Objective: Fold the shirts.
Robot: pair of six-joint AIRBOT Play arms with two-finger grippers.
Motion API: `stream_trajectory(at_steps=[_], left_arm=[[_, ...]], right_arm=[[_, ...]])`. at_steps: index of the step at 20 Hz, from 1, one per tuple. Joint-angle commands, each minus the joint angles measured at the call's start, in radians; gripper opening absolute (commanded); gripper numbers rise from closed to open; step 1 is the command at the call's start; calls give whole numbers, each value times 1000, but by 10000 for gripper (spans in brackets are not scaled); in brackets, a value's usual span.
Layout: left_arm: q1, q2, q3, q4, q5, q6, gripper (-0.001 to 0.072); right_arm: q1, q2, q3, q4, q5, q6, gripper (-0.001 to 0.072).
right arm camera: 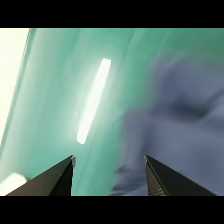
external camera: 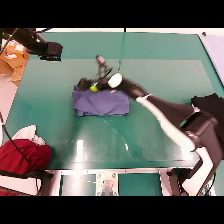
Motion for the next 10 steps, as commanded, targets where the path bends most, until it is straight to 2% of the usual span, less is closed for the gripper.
stream_trajectory(at_steps=[1,4,5,6,9,10], left_arm=[[0,2,-2,2,7,7,29],[0,2,-2,2,6,6,29],[0,2,-2,2,7,6,29],[0,2,-2,1,7,6,29],[0,2,-2,1,8,6,29],[0,2,-2,1,10,6,29]], right_arm=[[-233,119,1,-101,274,-6,489],[-446,163,-14,-188,548,-6,492],[-493,163,-54,-191,587,-10,497],[-528,163,-118,-188,588,-15,546],[-549,140,-298,-138,555,-104,612],[-539,121,-335,-95,550,-138,612]])
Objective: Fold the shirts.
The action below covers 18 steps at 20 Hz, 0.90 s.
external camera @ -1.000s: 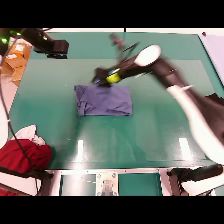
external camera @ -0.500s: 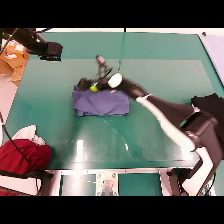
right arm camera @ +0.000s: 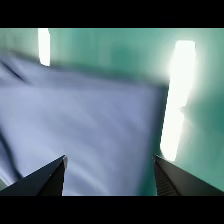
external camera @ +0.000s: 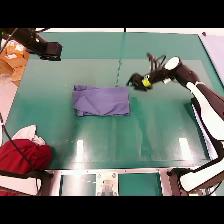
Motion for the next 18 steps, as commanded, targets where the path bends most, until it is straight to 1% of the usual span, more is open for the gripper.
stream_trajectory(at_steps=[1,3,6,7,8,9,11,14,17,18], left_arm=[[0,0,0,0,4,-1,29],[0,0,0,0,5,-4,29],[0,0,0,-1,3,-8,29],[0,0,0,-1,3,-8,29],[0,0,0,-1,2,-8,29],[0,0,0,-1,1,-8,29],[0,0,0,0,0,-8,29],[0,0,0,-1,-1,-8,29],[0,0,0,-1,-2,-8,29],[0,0,0,-2,-5,-8,29]], right_arm=[[-24,-42,-146,106,31,-111,612],[21,-89,-160,180,18,-157,612],[101,-113,-156,227,-39,-159,606],[119,-113,-140,256,-42,-175,340],[130,-111,-109,291,-38,-196,35],[134,-105,-71,323,-26,-199,15],[129,-64,29,350,-6,-186,13],[59,43,196,349,19,-89,13],[-87,130,328,341,52,31,13],[-148,153,360,314,66,70,13]])
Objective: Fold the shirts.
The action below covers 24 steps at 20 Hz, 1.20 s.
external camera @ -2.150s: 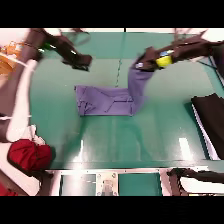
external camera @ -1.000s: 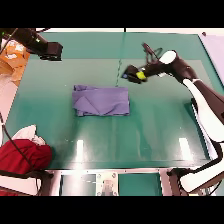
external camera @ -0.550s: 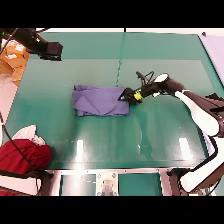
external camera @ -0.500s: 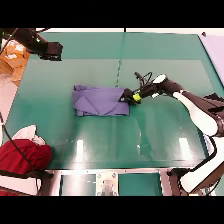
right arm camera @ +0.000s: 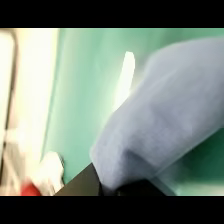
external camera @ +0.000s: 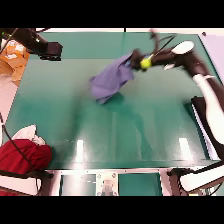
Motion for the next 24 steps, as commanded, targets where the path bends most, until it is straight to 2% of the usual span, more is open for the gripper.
stream_trajectory(at_steps=[1,7,10,12,16,18,24], left_arm=[[0,0,0,-3,-11,0,29],[0,0,0,-4,-46,0,29],[0,0,0,-4,-41,0,29],[0,0,0,-4,-41,0,29],[0,0,0,-4,-46,0,28],[0,0,0,-4,-54,0,29],[0,0,0,-8,-66,0,29]], right_arm=[[-178,88,130,-43,41,142,13],[-610,121,134,-87,42,214,13],[-783,121,134,-155,59,257,13],[-866,121,134,-211,114,306,13],[-990,124,134,-257,274,310,13],[-1031,147,111,-329,351,345,13],[-1189,309,-63,-528,415,386,13]])
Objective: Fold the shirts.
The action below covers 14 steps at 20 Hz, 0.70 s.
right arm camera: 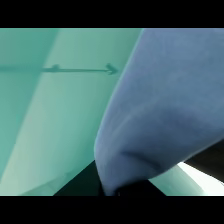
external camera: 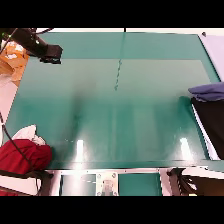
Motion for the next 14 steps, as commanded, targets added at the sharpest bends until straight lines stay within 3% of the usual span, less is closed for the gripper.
stream_trajectory(at_steps=[1,4,8,9,10,11,14], left_arm=[[0,0,0,-1,-1,0,29],[0,0,0,-17,1,8,29],[0,0,0,-27,0,8,29],[0,0,0,-27,-2,8,29],[0,0,0,-27,-8,8,29],[0,0,0,-27,-11,8,29],[0,0,0,-52,1,34,28]], right_arm=[[-97,76,-92,-142,69,12,13],[-113,110,-219,-318,78,5,13],[-114,116,-450,-500,-31,2,14],[-113,116,-507,-536,-53,2,74],[-113,114,-564,-570,-56,2,386],[-113,114,-607,-598,-52,2,644],[-111,113,-614,-601,10,3,645]])
